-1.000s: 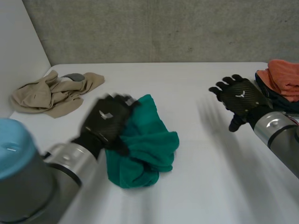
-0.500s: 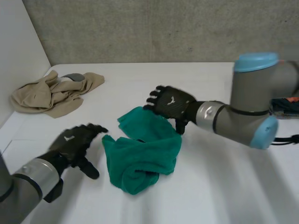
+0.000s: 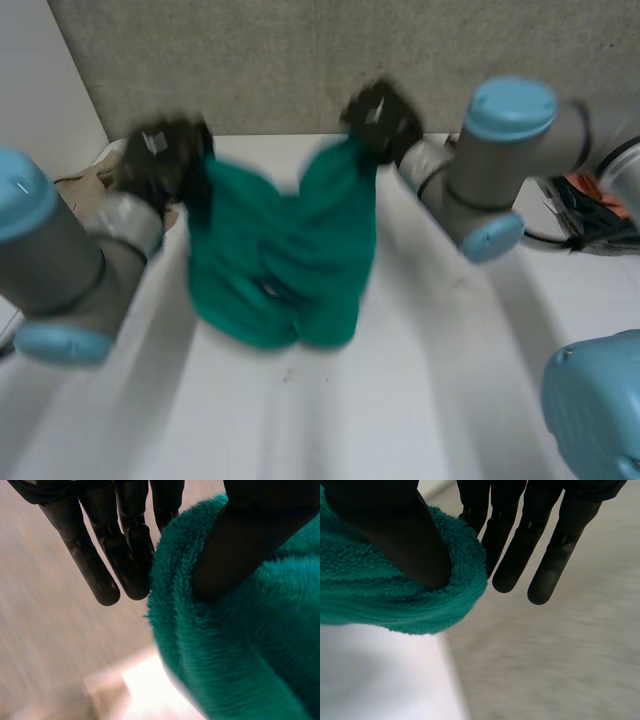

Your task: Fold the laundry.

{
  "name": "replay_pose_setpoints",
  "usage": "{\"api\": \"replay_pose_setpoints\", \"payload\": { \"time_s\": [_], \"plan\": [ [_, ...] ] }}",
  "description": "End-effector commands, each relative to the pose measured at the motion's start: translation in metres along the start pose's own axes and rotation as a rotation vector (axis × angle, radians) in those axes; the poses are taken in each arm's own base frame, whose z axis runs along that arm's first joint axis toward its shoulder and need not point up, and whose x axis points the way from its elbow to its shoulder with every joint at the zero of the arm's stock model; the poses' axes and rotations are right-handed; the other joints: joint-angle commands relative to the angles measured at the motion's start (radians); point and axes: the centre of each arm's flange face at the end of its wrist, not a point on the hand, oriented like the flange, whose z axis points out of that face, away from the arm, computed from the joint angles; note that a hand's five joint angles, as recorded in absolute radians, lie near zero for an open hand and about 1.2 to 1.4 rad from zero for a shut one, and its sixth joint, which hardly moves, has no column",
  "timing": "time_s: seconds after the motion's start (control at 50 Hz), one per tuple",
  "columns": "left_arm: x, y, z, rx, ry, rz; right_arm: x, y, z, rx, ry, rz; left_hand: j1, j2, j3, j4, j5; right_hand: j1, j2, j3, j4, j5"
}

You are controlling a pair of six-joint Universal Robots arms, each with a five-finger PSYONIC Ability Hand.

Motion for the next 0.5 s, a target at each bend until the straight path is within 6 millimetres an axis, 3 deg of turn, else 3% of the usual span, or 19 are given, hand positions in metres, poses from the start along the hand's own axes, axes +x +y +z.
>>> {"api": "replay_pose_setpoints", "payload": {
  "time_s": [0.02, 0.08, 0.16, 0.18, 0.26, 0.34, 0.42, 0.5],
  "plan": [
    [-0.006, -0.075, 0.022, 0.303, -0.03, 0.035, 0.063, -0.038, -0.005, 0.052, 0.219, 0.14, 0.268, 0.205, 0.209, 0.2, 0.263, 0.267, 0.22, 0.212, 0.202, 0.245],
    [-0.004, -0.074, 0.022, 0.308, -0.026, 0.034, 0.08, -0.024, -0.021, -0.028, 0.223, 0.146, 0.268, 0.205, 0.209, 0.2, 0.263, 0.267, 0.22, 0.212, 0.202, 0.245],
    [0.0, -0.047, 0.011, 0.214, -0.013, 0.032, 0.08, -0.005, -0.048, -0.138, 0.181, 0.158, 0.268, 0.205, 0.209, 0.2, 0.263, 0.267, 0.22, 0.212, 0.202, 0.245],
    [0.003, -0.031, 0.004, 0.159, -0.002, 0.032, 0.078, -0.001, -0.054, -0.162, 0.168, 0.161, 0.268, 0.205, 0.209, 0.2, 0.263, 0.267, 0.22, 0.212, 0.202, 0.245],
    [0.012, 0.01, -0.021, 0.02, 0.031, 0.027, 0.061, 0.034, -0.087, -0.306, 0.072, 0.161, 0.268, 0.205, 0.209, 0.2, 0.263, 0.267, 0.22, 0.212, 0.202, 0.245],
    [0.035, 0.048, -0.053, -0.12, 0.102, 0.028, 0.02, 0.071, -0.132, -0.455, -0.113, 0.127, 0.268, 0.205, 0.209, 0.2, 0.263, 0.267, 0.22, 0.212, 0.202, 0.245],
    [0.06, 0.078, -0.084, -0.247, 0.189, 0.079, -0.005, 0.091, -0.164, -0.553, -0.231, 0.064, 0.242, 0.18, 0.183, 0.174, 0.237, 0.267, 0.22, 0.212, 0.202, 0.245],
    [0.067, 0.091, -0.101, -0.345, 0.23, 0.137, -0.014, 0.097, -0.179, -0.602, -0.293, 0.026, -0.019, -0.081, -0.078, -0.087, -0.024, 0.239, 0.192, 0.184, 0.174, 0.217]
  ]
}}
